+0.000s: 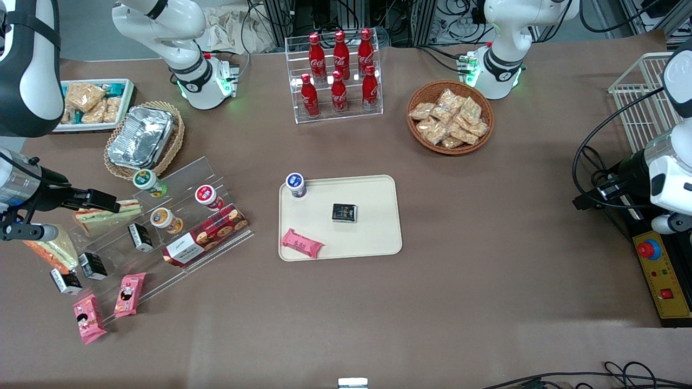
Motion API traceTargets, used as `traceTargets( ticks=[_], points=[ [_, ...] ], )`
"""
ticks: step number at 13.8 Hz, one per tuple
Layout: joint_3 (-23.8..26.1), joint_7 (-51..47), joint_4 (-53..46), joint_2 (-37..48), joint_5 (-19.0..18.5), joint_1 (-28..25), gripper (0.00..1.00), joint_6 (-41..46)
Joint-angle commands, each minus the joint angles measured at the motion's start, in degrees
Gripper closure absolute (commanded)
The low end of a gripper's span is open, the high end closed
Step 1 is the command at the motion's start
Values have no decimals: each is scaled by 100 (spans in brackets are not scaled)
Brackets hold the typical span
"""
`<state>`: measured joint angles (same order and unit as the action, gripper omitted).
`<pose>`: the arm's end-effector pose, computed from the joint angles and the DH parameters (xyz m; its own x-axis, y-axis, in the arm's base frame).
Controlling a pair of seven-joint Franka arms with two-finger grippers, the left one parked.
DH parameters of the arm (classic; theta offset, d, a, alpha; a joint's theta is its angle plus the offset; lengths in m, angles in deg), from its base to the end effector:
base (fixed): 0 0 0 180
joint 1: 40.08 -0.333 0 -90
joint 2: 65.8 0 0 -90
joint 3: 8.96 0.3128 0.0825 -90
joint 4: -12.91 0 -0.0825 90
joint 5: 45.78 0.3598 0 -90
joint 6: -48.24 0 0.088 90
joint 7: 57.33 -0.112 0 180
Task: Place sandwich on tray
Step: 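Move the right gripper down over the wrapped sandwiches on the acrylic rack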
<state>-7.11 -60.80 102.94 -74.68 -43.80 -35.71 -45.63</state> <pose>0.5754 -0.0229 0.5359 0.9902 -0.1064 -0.0900 -0.1098 -0.9934 -0.0337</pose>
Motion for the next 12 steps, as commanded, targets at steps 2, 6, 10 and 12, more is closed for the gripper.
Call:
traceTargets(
  ticks=[2,6,10,12],
  points=[
    [-1,469,-20,27,-442,55,0,-35],
    [-124,1740,-20,-113,-585,677,0,-114],
    [-159,2754,-20,-289,-559,1029,0,-412],
    [-159,3620,-20,-438,-576,1189,0,-553]
  ],
)
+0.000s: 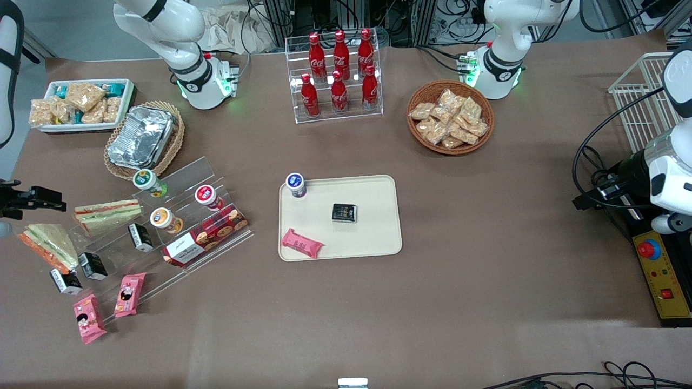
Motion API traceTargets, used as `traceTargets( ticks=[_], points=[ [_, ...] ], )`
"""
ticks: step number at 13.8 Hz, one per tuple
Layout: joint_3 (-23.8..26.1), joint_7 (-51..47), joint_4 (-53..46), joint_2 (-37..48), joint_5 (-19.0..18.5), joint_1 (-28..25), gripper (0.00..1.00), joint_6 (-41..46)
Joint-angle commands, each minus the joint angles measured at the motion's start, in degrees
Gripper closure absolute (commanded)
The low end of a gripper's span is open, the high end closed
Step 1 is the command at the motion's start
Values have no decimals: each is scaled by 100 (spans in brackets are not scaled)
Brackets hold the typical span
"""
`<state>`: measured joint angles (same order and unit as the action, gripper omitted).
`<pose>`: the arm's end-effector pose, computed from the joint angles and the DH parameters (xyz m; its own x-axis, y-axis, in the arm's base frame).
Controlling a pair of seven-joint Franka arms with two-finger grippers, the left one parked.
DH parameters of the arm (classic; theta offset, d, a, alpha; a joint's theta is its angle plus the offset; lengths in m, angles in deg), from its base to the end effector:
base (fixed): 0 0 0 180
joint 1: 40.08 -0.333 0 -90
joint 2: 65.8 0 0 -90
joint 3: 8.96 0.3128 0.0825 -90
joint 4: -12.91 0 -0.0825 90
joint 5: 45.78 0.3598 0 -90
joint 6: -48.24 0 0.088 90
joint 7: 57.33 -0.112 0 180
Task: Place sandwich on tray
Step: 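Move the right gripper down over the wrapped sandwiches on the acrylic rack, then close the right gripper on the plastic-wrapped triangle sandwich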
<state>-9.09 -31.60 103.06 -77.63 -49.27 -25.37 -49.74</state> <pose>0.5727 -0.1578 0.5106 0.9762 0.1975 -0.0891 0.2003 -0.9794 0.0237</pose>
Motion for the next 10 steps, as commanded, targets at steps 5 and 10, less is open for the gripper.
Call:
traceTargets(
  ticks=[5,10],
  points=[
    [39,2293,-41,-557,120,567,0,-545],
    [22,2970,-50,-723,76,717,0,-880]
  ],
)
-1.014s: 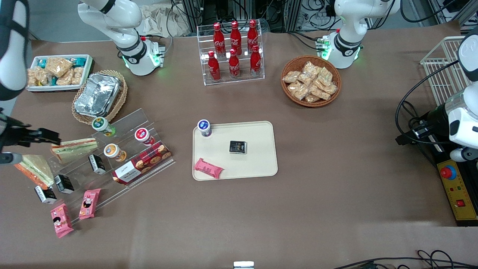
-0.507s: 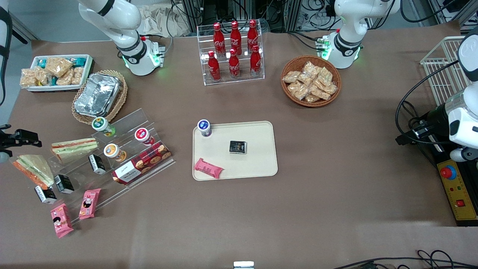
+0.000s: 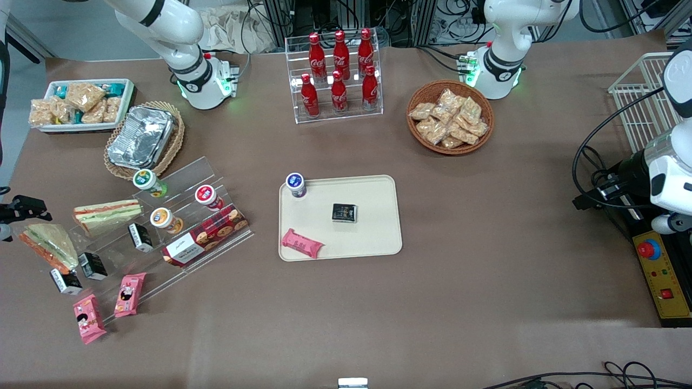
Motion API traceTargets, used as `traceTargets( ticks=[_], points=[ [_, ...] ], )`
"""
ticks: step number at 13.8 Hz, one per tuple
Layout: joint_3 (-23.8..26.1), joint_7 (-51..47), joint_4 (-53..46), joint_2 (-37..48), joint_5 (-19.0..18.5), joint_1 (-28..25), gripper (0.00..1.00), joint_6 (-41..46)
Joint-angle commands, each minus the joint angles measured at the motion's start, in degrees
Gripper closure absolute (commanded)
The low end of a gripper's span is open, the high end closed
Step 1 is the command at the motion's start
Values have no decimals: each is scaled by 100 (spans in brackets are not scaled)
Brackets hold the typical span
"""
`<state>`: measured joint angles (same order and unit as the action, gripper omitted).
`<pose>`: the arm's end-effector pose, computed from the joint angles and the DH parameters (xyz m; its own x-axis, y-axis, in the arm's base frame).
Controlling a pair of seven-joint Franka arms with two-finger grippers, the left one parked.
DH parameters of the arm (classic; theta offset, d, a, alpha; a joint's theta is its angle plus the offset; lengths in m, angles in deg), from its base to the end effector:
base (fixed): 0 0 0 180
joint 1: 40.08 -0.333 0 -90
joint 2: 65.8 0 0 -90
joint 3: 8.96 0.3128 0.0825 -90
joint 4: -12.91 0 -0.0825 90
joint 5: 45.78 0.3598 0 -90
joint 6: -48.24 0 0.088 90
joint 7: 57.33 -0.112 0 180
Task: Place sandwich on tray
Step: 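Close the right gripper on the plastic-wrapped triangle sandwich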
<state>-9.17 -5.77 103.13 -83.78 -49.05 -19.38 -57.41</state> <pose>0.5827 -0.2275 0.4554 0.8494 0.5228 -0.0713 0.5241 -0.8516 -0.0008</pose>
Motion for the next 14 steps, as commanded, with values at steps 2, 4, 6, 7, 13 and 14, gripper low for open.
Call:
traceTargets(
  ticks=[2,4,6,7,13,14],
  points=[
    [30,783,-48,-179,46,127,0,-368],
    [30,1039,-48,-267,37,144,0,-447],
    [30,1066,-48,-355,10,188,0,-509],
    [21,1179,-48,-408,10,214,0,-596],
    [-49,1558,-39,-601,45,354,0,-773],
    [-49,1550,-30,-619,54,407,1,-773]
  ],
)
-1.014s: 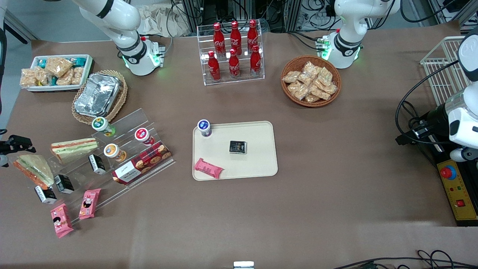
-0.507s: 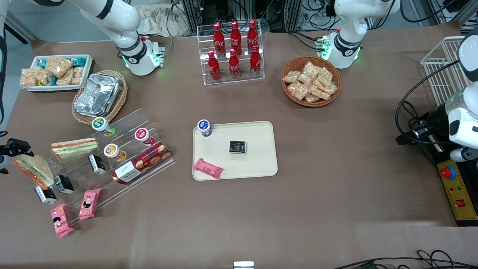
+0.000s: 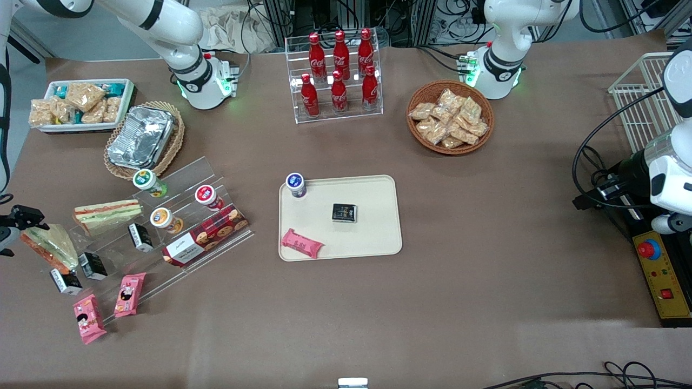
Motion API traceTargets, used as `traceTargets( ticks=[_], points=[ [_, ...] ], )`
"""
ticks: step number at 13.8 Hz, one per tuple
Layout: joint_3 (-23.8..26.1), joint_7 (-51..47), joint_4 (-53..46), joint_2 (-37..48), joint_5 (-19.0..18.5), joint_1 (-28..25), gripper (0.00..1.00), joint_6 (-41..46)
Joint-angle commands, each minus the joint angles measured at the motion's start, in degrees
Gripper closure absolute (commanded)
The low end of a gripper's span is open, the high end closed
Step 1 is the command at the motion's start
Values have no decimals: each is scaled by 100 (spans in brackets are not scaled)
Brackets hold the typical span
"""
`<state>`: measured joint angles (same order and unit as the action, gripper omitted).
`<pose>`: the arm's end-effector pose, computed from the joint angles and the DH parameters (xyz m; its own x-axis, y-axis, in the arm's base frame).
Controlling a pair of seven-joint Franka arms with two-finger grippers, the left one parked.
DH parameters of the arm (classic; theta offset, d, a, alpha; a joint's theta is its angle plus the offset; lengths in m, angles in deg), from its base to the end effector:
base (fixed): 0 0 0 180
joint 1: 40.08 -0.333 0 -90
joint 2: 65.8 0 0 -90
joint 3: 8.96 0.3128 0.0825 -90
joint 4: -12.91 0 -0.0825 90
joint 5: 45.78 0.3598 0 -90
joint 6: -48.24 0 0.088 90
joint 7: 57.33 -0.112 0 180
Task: Place sandwich on tray
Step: 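Close the right gripper on the plastic-wrapped triangle sandwich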
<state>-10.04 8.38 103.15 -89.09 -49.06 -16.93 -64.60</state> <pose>0.5908 -0.2685 0.4068 0.7320 0.6787 -0.0598 0.6804 -0.7327 0.0130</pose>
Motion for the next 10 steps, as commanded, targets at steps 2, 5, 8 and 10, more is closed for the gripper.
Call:
traceTargets(
  ticks=[2,5,8,10],
  points=[
    [38,127,-32,-114,56,163,2,-45],
    [38,74,-6,-175,82,163,4,-10],
    [46,39,3,-210,126,163,7,17],
    [46,-111,3,-219,196,171,19,69]
  ],
)
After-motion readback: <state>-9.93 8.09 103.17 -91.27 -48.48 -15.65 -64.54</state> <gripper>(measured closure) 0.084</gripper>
